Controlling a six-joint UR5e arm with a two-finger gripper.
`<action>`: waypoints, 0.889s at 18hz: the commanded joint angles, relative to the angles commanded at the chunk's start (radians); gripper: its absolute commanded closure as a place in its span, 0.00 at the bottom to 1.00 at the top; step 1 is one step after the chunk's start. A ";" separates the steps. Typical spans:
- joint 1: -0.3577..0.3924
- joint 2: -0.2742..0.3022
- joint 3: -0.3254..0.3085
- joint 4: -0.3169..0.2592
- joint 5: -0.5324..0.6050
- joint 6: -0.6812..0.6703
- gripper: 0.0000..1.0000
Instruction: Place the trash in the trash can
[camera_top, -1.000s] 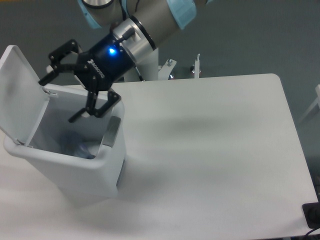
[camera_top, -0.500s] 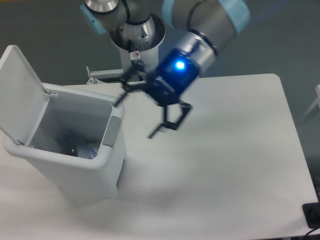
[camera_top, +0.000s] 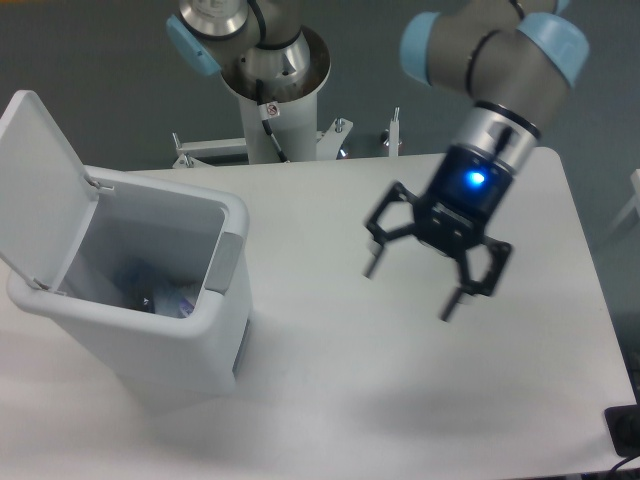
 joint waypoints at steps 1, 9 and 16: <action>0.000 -0.009 0.000 0.000 0.061 0.002 0.00; 0.008 -0.043 0.051 -0.187 0.434 0.198 0.00; 0.003 -0.049 0.054 -0.232 0.568 0.277 0.00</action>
